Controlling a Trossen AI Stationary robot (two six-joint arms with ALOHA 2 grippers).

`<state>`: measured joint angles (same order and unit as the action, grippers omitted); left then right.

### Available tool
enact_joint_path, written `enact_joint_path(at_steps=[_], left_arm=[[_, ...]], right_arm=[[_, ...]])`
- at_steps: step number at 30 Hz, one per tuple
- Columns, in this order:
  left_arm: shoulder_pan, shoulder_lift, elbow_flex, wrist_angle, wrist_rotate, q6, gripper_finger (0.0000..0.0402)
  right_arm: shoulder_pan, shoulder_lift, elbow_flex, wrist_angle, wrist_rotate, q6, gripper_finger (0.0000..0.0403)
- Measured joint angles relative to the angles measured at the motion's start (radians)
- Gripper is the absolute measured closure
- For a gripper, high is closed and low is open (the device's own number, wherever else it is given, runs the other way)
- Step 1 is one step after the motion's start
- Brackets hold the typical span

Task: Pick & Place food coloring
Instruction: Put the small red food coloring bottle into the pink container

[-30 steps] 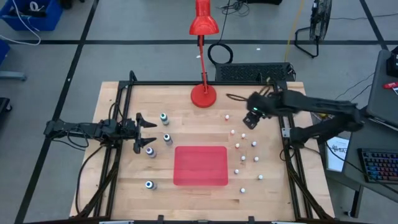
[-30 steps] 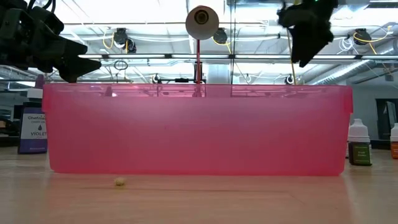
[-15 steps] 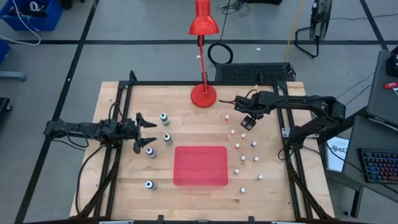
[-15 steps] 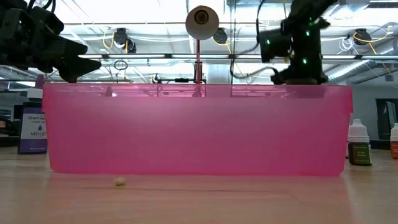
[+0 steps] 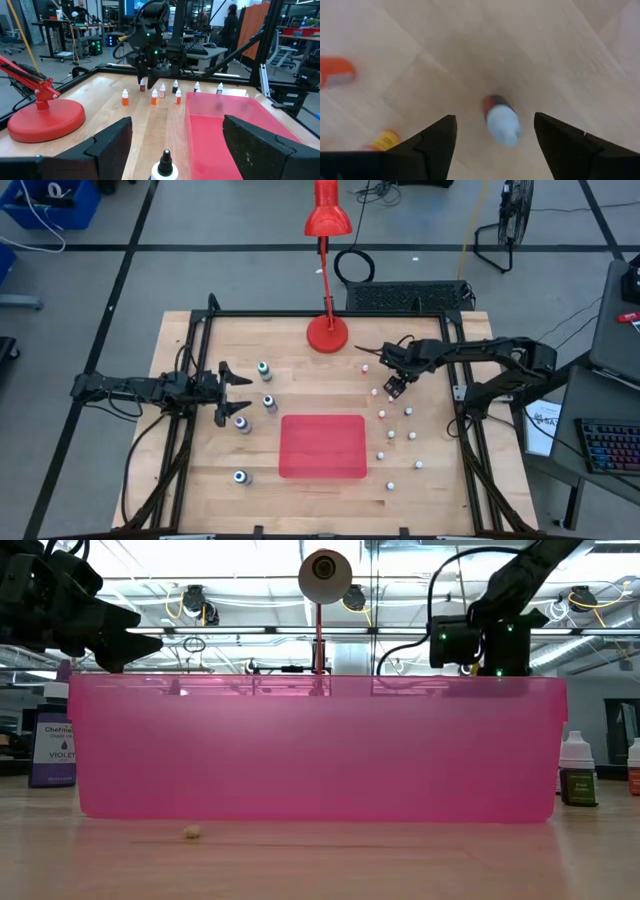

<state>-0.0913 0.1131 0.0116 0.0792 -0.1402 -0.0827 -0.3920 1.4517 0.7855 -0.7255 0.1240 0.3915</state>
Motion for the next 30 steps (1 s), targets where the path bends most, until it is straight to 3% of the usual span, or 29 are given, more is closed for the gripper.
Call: enact_joint_path(at_steps=[26,30], left_arm=[[0.000,0.000,0.000,0.000,0.000,0.000,0.0096],[0.000,0.000,0.000,0.000,0.000,0.000,0.0096]], right_arm=[[0.000,0.000,-0.046,0.094,0.004,-0.027,0.0150],[0.000,0.000,-0.046,0.096,0.004,-0.038,0.0166]])
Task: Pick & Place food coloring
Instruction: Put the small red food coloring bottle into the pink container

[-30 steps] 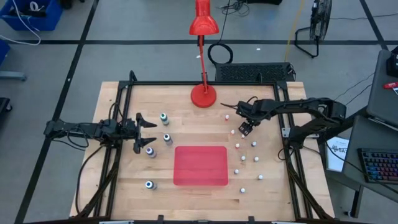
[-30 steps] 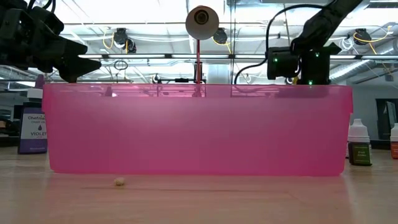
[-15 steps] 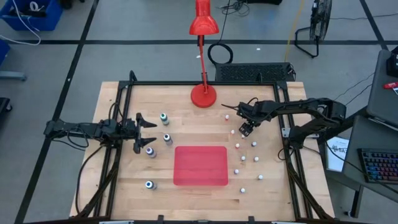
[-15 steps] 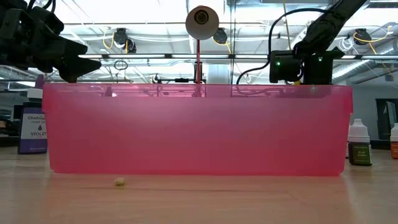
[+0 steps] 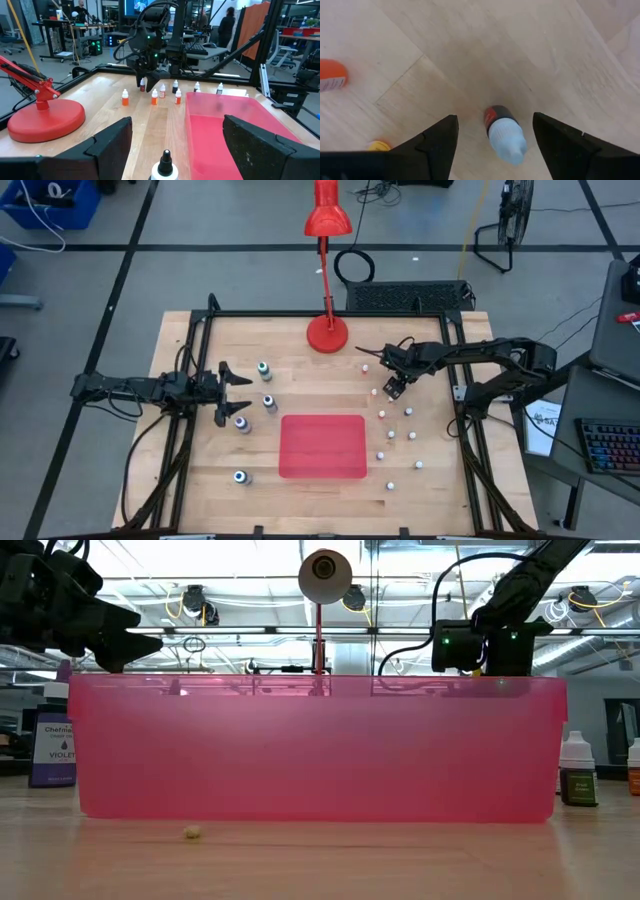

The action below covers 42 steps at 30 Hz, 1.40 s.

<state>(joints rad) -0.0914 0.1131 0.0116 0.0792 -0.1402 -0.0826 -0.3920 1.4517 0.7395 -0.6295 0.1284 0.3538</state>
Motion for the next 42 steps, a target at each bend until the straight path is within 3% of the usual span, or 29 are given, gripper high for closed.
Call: enact_joint_path(at_steps=[4,11,18,26,31,34,42], left_arm=[[0.000,0.000,0.000,0.000,0.000,0.000,0.0096],[0.000,0.000,0.000,0.000,0.000,0.000,0.0096],[0.000,0.000,0.000,0.000,0.000,0.000,0.0096],[0.000,0.000,0.000,0.000,0.000,0.000,0.0096],[0.000,0.000,0.000,0.000,0.000,0.000,0.0096],[0.000,0.000,0.000,0.000,0.000,0.000,0.0096],[0.000,0.000,0.000,0.000,0.000,0.000,0.0096]], right_arm=[[0.000,0.000,0.000,0.011,0.000,-0.008,0.0216],[0.000,-0.001,0.000,0.014,0.001,-0.027,0.0345],[0.021,-0.025,0.002,0.009,0.020,-0.052,0.0350],[0.119,-0.181,0.119,-0.058,0.111,-0.019,0.0350],[0.276,-0.213,0.305,-0.054,0.107,-0.029,0.0350],[0.393,-0.169,0.456,-0.048,0.112,-0.057,0.0350],[0.643,0.168,0.970,-0.252,0.217,-0.143,0.0350]])
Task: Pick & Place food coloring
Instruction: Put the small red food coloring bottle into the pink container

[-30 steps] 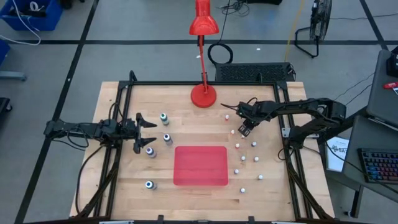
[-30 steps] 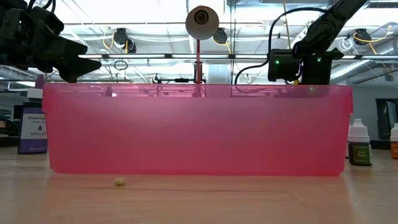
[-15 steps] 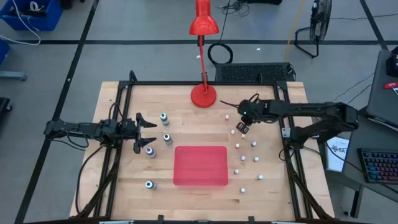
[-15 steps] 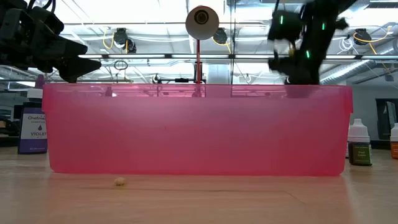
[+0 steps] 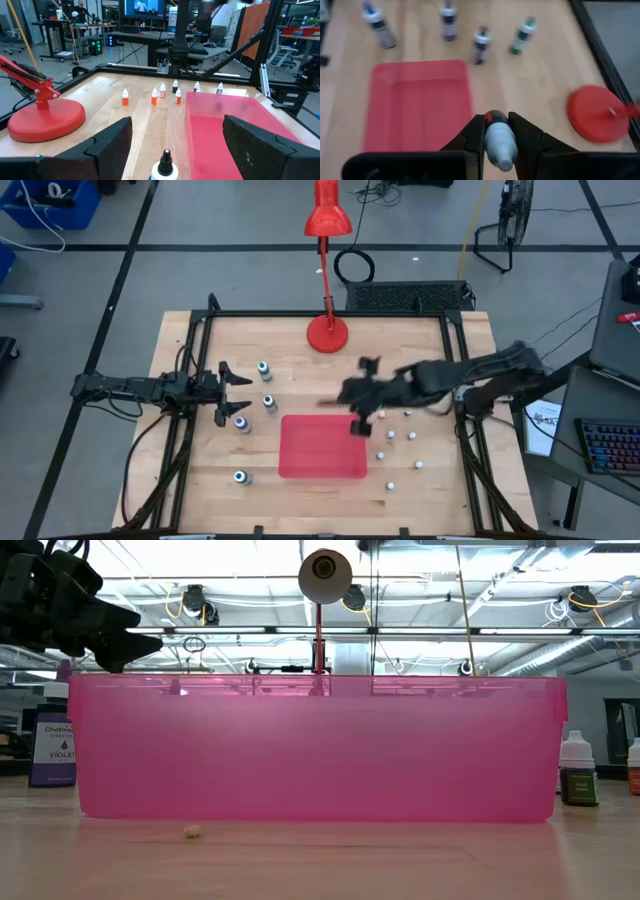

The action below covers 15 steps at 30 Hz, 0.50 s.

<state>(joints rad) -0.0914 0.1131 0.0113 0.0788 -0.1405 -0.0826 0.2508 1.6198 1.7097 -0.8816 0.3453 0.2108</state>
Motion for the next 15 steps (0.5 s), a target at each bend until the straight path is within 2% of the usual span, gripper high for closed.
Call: enact_joint_path(at_steps=[3,7,10,15], left_arm=[[0.000,0.000,0.000,0.000,0.000,0.000,0.0096],[0.000,0.000,0.000,0.000,0.000,0.000,0.0096],[0.000,0.000,0.000,0.000,0.000,0.000,0.0096],[0.000,0.000,0.000,0.000,0.000,0.000,0.0096]], right_arm=[[0.040,0.165,0.219,-0.126,-0.012,-0.030,0.0350],[0.053,0.352,0.450,-0.271,-0.123,-0.068,0.0350],[0.052,0.435,0.471,-0.300,-0.168,-0.084,0.0350],[0.044,0.517,0.389,-0.270,-0.172,-0.136,0.0350]])
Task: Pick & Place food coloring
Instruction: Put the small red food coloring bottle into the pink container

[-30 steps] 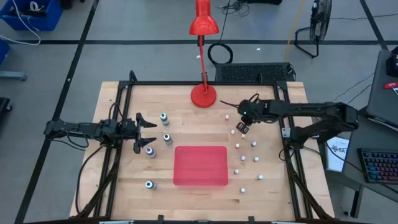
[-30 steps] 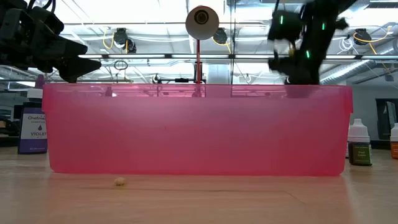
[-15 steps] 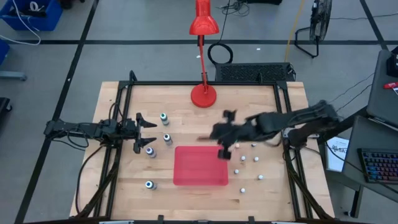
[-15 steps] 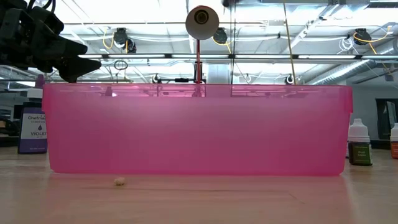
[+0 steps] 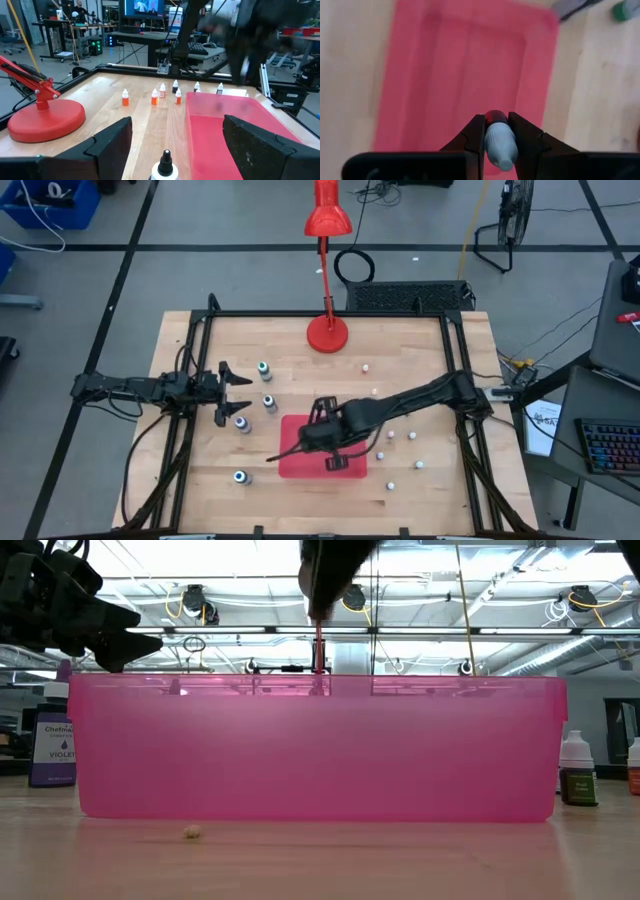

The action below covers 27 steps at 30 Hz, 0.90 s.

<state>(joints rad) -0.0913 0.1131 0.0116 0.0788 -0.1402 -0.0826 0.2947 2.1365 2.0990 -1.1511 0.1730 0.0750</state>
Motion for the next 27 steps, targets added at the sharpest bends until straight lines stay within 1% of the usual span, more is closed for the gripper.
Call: enact_joint_path(at_steps=[6,11,16,21,23,27], left_arm=[[0.000,0.000,0.000,0.000,0.000,0.000,0.0096],[0.000,0.000,0.000,0.000,0.000,0.000,0.0096],[0.000,0.000,0.000,0.000,0.000,0.000,0.0096],[0.000,0.000,0.000,0.000,0.000,0.000,0.0096],[0.000,0.000,0.000,0.000,0.000,0.000,0.0096],[0.000,0.000,0.000,0.000,0.000,0.000,0.0096]], right_arm=[[-0.021,0.019,-0.228,0.183,-0.097,-0.039,0.0350],[-0.046,0.019,-0.373,0.245,-0.097,-0.026,0.0350],[-0.053,0.015,-0.443,0.288,-0.097,-0.008,0.0350],[-0.053,0.013,-0.458,0.314,-0.096,-0.008,0.0349],[-0.053,0.013,-0.459,0.316,-0.096,-0.008,0.0330],[-0.053,0.011,-0.462,0.317,-0.096,-0.004,0.0264]])
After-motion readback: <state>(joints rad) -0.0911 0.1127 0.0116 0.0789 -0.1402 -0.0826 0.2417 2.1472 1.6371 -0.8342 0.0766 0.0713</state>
